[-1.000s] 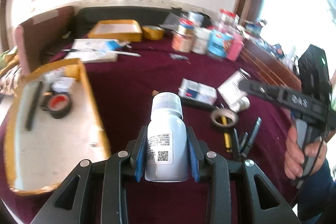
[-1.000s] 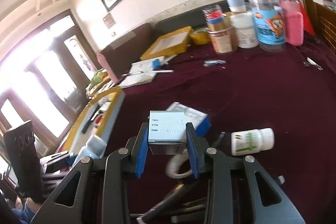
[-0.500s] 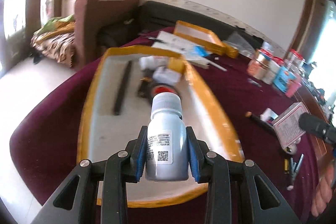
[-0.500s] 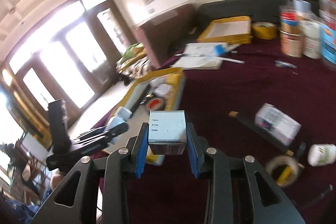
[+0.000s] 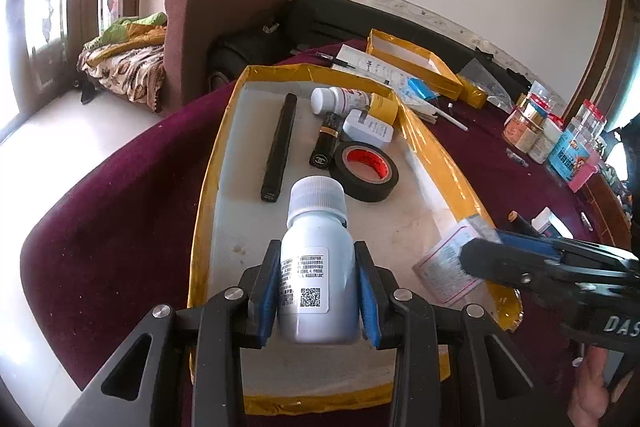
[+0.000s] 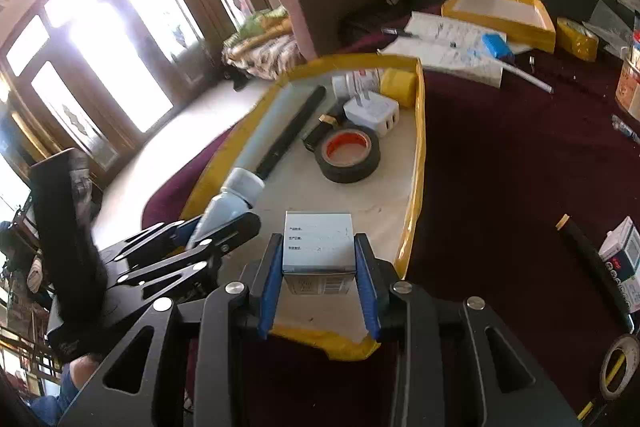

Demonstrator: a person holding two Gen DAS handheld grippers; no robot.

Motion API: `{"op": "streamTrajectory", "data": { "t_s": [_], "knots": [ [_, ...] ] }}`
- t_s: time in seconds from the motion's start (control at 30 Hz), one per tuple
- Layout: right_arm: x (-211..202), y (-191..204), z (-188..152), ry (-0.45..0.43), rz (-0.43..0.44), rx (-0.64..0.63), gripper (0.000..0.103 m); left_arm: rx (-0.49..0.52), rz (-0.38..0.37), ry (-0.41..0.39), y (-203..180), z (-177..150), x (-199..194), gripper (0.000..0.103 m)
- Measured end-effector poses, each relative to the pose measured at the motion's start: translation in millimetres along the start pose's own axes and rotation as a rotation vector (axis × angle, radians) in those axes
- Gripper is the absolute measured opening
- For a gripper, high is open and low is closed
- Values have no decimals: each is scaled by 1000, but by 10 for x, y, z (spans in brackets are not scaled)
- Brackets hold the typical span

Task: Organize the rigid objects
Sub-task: 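Lower the bottle into the tray with the left gripper while the right releases the box there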

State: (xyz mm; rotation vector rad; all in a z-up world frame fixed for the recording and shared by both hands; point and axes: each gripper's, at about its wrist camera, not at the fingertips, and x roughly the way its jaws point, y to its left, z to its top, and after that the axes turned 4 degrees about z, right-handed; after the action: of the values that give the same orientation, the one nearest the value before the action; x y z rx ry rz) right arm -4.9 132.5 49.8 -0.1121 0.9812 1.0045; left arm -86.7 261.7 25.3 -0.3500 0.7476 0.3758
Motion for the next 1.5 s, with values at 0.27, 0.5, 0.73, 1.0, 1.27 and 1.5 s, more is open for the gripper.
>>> {"op": "streamTrajectory", "data": {
  "t_s": [0.27, 0.5, 0.73, 1.0, 1.27, 1.5],
  "knots": [
    [224, -18, 30, 30, -32, 4, 33, 18, 29, -13, -44, 8, 41, 36],
    [284, -89, 122, -43, -67, 8, 33, 32, 48, -15, -58, 41, 73, 36],
    [327, -75, 167, -100, -119, -43, 33, 30, 25, 12, -76, 196, 184, 36],
    [311, -107, 166, -106, -103, -46, 33, 36, 16, 50, -149, 212, 333, 36],
    [295, -121, 162, -102, -86, -44, 35, 26, 7, 51, -137, 203, 289, 36],
    [259, -113, 159, -103, -70, -40, 41, 13, 0, 49, -121, 202, 230, 38]
  ]
}}
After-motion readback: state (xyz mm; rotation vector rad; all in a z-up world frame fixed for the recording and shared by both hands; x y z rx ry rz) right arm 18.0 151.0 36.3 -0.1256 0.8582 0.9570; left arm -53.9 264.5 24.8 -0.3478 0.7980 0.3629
